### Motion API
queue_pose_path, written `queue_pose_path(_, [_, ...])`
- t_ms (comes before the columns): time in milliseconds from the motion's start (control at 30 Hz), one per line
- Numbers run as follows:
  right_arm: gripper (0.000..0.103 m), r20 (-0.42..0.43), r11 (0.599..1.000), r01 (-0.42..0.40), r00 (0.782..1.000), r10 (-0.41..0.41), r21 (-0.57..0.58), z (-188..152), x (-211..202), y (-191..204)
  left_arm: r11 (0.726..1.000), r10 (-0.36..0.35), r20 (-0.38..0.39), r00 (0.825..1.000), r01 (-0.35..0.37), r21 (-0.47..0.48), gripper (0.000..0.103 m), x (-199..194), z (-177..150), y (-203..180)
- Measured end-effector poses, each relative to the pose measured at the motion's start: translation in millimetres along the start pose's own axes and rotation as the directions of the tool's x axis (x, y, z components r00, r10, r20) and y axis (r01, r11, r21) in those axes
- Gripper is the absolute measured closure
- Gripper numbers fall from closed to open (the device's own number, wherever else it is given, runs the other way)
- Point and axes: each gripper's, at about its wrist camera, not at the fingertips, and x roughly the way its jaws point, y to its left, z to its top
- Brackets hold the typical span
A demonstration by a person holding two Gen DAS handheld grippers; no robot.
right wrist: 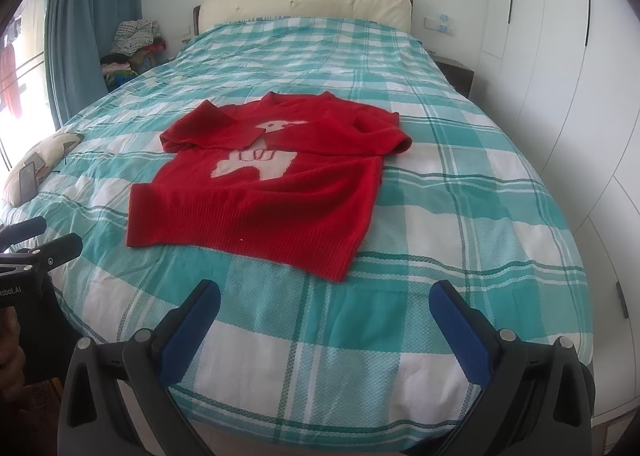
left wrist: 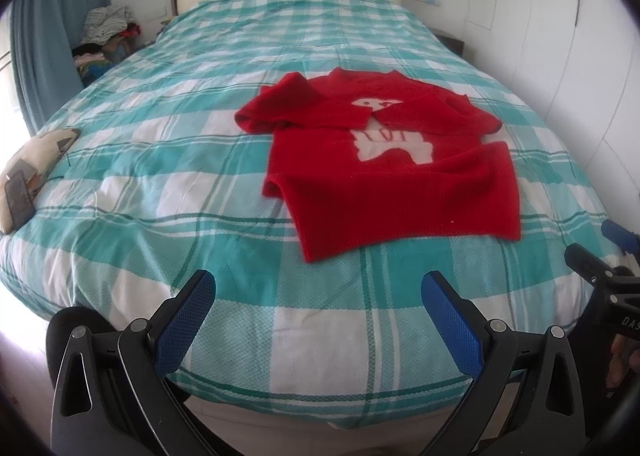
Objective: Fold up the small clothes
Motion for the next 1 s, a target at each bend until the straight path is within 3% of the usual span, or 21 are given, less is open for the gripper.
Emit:
queue_pose_path(267, [0.000,0.022,1.000,0.013,1.000,-0.013,0.018,3.9,-4.1,-5.2,0.997,0.043,-0.029,0.999,-0.045,-0.069,0.000,14.2,-3.9,36.6])
queue_pose_path(367, [0.000,0.015,0.999,0.014,1.000,-0.015,0.032,3.5,2.7,-11.4,0.997,0.024,-0.066,0.997,-0.029,-0.069,0.000,34.9,-4.0,42.5])
queue_pose_path(467, [0.000,-0.002,0.997,-0.037,0.999,0.037,0.061,2.1,23.7,-23.8,0.992,-0.079,-0.104,0.991,0.068,-0.109,0.000,66.3,3.8,48.6])
queue_pose_path(567, [0.000,-0.044,0.991,-0.093,0.994,0.097,0.101,3.6,58.7,-43.4,0.971,-0.207,-0.146,0.967,0.184,-0.154,0.001,103.2,15.7,50.8])
queue_pose_path(633, [0.002,-0.078,0.984,-0.132,0.987,0.141,0.121,7.8,83.9,-53.5,0.961,-0.245,-0.153,0.957,0.219,-0.172,0.005,120.7,21.0,49.8])
queue_pose_path(700, [0.013,-0.115,0.964,-0.213,0.966,0.232,0.158,13.9,108.7,-60.2,0.954,-0.268,-0.153,0.951,0.239,-0.181,0.021,130.8,25.1,47.7])
queue_pose_path(800, [0.033,-0.179,0.909,-0.342,0.904,0.387,0.240,16.7,149.3,-64.6,0.949,-0.292,-0.152,0.944,0.266,-0.169,0.078,135.1,30.3,43.6])
queue_pose_path(833, [0.054,-0.201,0.903,-0.345,0.895,0.399,0.255,15.8,157.5,-64.3,0.947,-0.302,-0.169,0.938,0.276,-0.164,0.097,134.5,30.7,43.6])
queue_pose_path(867, [0.091,-0.207,0.900,-0.352,0.889,0.408,0.257,16.0,159.0,-64.4,0.947,-0.303,-0.169,0.938,0.277,-0.160,0.100,129.0,29.7,44.7])
queue_pose_path(900, [0.098,-0.207,0.895,-0.364,0.884,0.419,0.257,15.6,155.2,-65.0,0.950,-0.298,-0.161,0.941,0.275,-0.150,0.100,120.6,28.3,47.9])
queue_pose_path(1000, [0.099,-0.199,0.904,-0.370,0.889,0.411,0.214,14.2,122.3,-67.5,0.948,-0.310,-0.155,0.938,0.294,-0.120,0.100,87.8,20.2,61.0])
